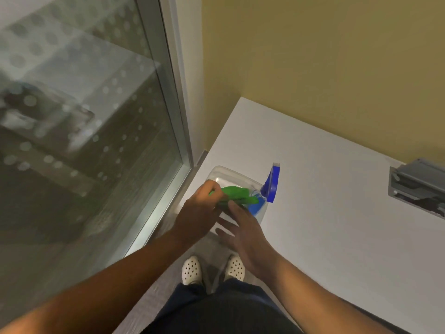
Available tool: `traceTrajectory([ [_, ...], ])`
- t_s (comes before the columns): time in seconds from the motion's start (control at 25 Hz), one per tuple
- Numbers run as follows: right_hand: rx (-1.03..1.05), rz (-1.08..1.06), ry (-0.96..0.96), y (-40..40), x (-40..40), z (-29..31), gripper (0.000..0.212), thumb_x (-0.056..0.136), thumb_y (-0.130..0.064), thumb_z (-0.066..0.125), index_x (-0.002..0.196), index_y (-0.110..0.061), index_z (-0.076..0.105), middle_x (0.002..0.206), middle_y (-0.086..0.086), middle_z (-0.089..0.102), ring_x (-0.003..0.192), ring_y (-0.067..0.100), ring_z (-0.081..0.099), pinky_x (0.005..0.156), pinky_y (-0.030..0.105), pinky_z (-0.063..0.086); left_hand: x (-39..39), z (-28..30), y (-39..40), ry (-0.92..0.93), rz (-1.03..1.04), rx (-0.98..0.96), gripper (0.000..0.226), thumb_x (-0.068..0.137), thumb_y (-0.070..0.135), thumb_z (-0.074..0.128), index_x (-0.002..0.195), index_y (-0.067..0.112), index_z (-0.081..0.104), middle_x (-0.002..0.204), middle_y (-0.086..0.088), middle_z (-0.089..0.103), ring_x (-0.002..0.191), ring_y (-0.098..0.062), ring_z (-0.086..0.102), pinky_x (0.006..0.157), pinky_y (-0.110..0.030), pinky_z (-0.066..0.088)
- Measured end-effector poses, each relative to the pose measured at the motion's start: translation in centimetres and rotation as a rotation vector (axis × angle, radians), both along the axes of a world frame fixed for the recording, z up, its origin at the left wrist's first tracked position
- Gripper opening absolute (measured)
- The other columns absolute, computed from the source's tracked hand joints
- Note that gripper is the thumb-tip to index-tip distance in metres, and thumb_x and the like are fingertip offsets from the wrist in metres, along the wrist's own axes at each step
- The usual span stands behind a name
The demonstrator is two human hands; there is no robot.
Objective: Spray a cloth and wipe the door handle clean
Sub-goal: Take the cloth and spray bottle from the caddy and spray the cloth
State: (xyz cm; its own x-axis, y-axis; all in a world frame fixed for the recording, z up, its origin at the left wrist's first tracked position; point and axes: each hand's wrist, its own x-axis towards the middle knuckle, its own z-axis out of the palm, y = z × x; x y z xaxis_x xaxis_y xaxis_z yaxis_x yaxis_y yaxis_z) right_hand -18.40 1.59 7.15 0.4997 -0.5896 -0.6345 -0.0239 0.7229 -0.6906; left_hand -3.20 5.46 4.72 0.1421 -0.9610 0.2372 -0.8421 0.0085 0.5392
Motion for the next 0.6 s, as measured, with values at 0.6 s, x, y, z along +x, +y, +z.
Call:
traceTrajectory([
  [0.6,0.232,-0.238,-0.059,0.1,0.3,-1.2,0.030,0.104,0.006,0.057,0.127,-0.012,0.064,0.138,0.025,0.068,0.134,0.048,0.061,0.116,0.076,0.040,0.4,0.6,1.5,2.065,0.437,0.354,0.076,0.105,0.067,0.037,0.139,0.007,0.068,0.143,-0.023,0.068,0.129,-0.035,0.067,0.107,-0.047,0.055],
])
